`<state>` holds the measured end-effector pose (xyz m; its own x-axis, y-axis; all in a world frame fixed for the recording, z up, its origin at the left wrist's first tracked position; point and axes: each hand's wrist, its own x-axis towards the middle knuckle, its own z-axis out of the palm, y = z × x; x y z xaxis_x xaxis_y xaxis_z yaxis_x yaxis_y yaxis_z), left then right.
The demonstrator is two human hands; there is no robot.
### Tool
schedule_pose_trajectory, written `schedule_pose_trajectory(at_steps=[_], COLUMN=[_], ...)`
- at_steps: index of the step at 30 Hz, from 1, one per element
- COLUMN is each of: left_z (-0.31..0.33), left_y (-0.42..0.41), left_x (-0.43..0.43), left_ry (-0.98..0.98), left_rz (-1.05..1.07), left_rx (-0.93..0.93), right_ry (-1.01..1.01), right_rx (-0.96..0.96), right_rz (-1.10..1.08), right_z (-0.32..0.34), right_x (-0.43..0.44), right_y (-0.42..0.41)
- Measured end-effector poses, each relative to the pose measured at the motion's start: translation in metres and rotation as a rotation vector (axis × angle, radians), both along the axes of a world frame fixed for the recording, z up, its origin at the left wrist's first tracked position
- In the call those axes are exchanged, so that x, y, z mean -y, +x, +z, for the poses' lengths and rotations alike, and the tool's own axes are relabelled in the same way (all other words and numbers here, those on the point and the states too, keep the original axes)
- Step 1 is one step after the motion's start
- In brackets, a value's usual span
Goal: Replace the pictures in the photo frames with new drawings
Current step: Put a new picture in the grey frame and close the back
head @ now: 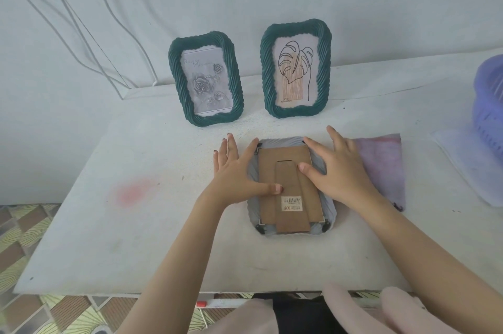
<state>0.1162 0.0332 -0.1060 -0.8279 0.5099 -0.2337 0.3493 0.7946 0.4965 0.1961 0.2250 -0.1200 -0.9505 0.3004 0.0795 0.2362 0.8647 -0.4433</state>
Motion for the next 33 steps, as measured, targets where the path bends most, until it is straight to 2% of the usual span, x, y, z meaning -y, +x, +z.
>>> schedule_pose_trajectory(at_steps=[10,26,29,33], left_z=[-0.004,0.002,0.000,-0.013], left_y=[0.000,0.000,0.007,0.024], left_x=[0.004,0.001,0.004,0.006], left_ry=[0.005,0.121,0.190,0.385], left_rz=[-0.029,-0.016,-0.057,-0.111], left_rx=[-0.019,0.023,-0.039,-0.202], right_ry=[0.010,-0.058,-0.069,-0.109], right_rx=[0.035,0.044,0.004,-0.098], right_rz=[0.001,0.009,0.027,0.116], right_z=[0.000,0.004,0.003,0.006], right_x=[-0.001,-0.001,0.002,0.003], right_y=[-0.002,0.000,0.005,0.017])
